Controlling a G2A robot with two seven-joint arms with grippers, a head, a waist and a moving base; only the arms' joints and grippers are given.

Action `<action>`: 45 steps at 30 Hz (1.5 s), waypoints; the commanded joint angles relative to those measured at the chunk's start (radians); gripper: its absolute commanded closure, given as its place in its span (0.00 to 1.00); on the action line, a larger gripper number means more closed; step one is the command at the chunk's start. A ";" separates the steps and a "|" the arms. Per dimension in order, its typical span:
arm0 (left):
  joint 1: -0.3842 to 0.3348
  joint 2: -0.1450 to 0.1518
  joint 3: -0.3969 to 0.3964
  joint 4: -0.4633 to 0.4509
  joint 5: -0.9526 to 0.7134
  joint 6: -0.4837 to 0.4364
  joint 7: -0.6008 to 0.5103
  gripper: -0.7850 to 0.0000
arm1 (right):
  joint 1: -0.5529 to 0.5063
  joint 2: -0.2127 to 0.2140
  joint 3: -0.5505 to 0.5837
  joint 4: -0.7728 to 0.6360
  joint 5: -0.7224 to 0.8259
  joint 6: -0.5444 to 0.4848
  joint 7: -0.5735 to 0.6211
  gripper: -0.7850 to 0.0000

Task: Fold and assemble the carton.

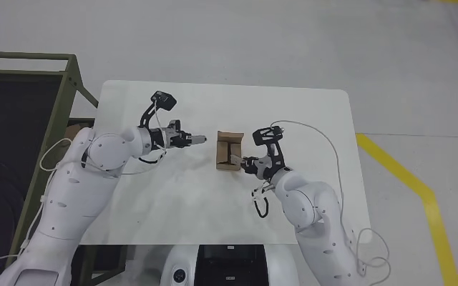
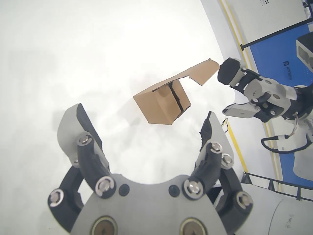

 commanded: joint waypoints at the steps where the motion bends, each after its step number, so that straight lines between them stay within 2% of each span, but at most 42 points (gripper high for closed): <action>1: 0.002 0.000 -0.001 -0.001 0.001 -0.001 0.003 0.00 | 0.000 0.000 0.000 0.000 0.000 0.000 0.000 0.00; 9: 0.008 -0.002 0.005 -0.004 -0.005 0.001 0.021 0.00 | -0.004 0.001 0.001 0.009 0.012 -0.008 -0.020 0.00; 11: -0.002 -0.006 0.008 0.012 -0.030 0.039 0.047 0.00 | -0.002 0.003 0.003 0.018 0.021 -0.012 -0.024 0.00; 15: -0.059 -0.016 0.054 0.062 -0.027 0.075 0.055 0.00 | -0.001 0.006 0.007 0.024 0.032 -0.010 -0.028 0.00; 22: -0.179 -0.048 0.186 0.151 0.017 0.118 0.107 0.00 | 0.001 0.012 0.015 0.030 0.046 -0.011 -0.026 0.00; 30: -0.259 -0.078 0.286 0.221 0.044 0.119 0.132 0.00 | 0.020 0.017 0.005 0.043 0.043 0.007 -0.011 0.00; 35: -0.266 -0.084 0.308 0.226 0.076 0.093 0.136 0.00 | 0.028 0.019 -0.002 0.050 0.039 0.020 0.003 0.00; 45: -0.238 -0.082 0.303 0.195 0.115 0.080 0.137 0.00 | 0.060 0.022 -0.023 0.074 0.029 0.064 0.049 0.00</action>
